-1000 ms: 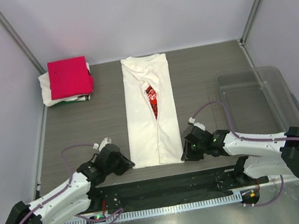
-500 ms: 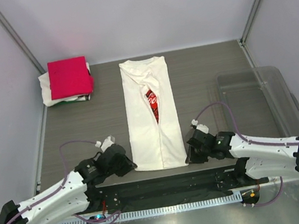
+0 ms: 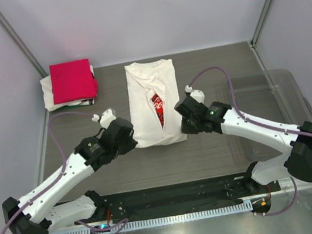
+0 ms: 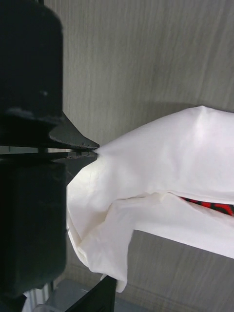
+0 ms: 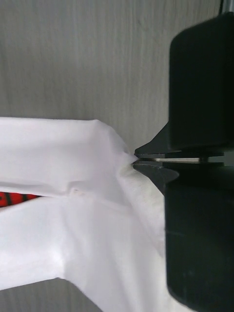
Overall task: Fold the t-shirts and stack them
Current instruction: Fold the tshirt
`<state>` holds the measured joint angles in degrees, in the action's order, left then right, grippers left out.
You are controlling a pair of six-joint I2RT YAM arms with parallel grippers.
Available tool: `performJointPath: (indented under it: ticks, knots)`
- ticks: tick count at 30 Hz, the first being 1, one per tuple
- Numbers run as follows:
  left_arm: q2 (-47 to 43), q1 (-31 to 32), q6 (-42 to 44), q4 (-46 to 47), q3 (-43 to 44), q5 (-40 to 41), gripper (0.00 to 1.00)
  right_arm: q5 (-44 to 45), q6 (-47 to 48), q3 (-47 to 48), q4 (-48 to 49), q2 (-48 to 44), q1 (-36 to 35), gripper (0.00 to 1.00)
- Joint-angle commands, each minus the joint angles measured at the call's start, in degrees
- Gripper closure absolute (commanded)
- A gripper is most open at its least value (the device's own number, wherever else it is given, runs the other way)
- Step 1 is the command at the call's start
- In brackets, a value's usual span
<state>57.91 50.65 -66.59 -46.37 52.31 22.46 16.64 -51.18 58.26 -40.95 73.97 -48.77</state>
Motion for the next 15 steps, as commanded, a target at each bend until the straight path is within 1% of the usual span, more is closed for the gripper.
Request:
performJointPath:
  ticks: [1,2,4,5,6,8,9,10,12,13,15]
  knots:
    - [4.13,-5.02,8.21,-0.05,6.3,2.42,1.0,2.34,8.36,7.55,-2.03,4.94,6.21,0.99]
    - [5.27,-8.08,10.75,0.57,8.83,1.46,1.0,1.91,9.42,10.88,-2.03,6.08,7.37,0.99]
    - [9.14,-11.35,13.14,2.32,11.3,-1.78,1.0,0.68,12.41,14.06,-2.12,10.02,9.65,0.99]
    - [10.54,-14.24,14.11,2.95,13.67,-2.67,1.0,0.15,13.46,17.21,-2.03,11.61,11.66,0.99]
    - [13.78,-15.66,16.03,3.3,15.08,-3.55,1.0,-0.47,15.04,18.63,-2.12,12.94,12.47,0.99]
    - [17.13,-19.08,17.71,4.7,17.28,-6.02,1.0,-1.7,16.37,22.66,-2.03,17.07,14.75,0.99]
    - [20.45,-20.06,19.2,5.49,19.64,-7.07,1.0,-2.14,17.59,23.91,-2.03,18.38,15.28,0.99]
    - [22.4,-21.81,19.74,5.85,20.71,-8.82,1.0,-3.01,18.13,25.14,-2.03,21.36,15.98,0.99]
    - [25.75,-23.49,21.31,6.55,24.3,-10.5,1.0,-4.07,18.92,28.83,-2.03,24.45,17.65,0.99]
    - [29.42,-24.28,21.76,6.73,25.63,-11.2,1.0,-4.68,19.53,29.97,-2.12,25.77,18.18,0.99]
    - [32.78,-26.39,22.46,7.34,29.31,-13.22,1.0,-5.66,20.24,33.4,-2.12,29.81,19.32,0.99]
